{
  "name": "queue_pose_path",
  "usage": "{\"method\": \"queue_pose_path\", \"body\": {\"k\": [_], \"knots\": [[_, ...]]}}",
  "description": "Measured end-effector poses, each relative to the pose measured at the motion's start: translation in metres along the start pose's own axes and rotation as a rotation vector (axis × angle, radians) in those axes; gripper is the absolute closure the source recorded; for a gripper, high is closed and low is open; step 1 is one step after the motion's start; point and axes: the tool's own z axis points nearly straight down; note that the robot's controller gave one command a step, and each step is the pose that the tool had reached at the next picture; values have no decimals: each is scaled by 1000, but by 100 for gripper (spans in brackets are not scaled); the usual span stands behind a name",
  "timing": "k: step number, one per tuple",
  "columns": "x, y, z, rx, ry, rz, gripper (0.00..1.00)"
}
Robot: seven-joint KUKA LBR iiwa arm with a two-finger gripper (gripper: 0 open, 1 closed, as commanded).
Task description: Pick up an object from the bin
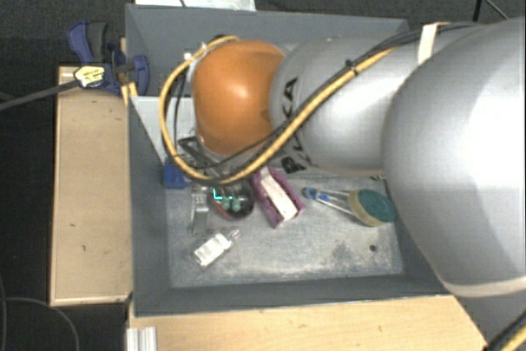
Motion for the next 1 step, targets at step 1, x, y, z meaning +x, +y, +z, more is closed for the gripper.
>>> {"method": "queue_pose_path", "body": {"k": [1], "knots": [[56,-57,80,5,5,4,0]]}}
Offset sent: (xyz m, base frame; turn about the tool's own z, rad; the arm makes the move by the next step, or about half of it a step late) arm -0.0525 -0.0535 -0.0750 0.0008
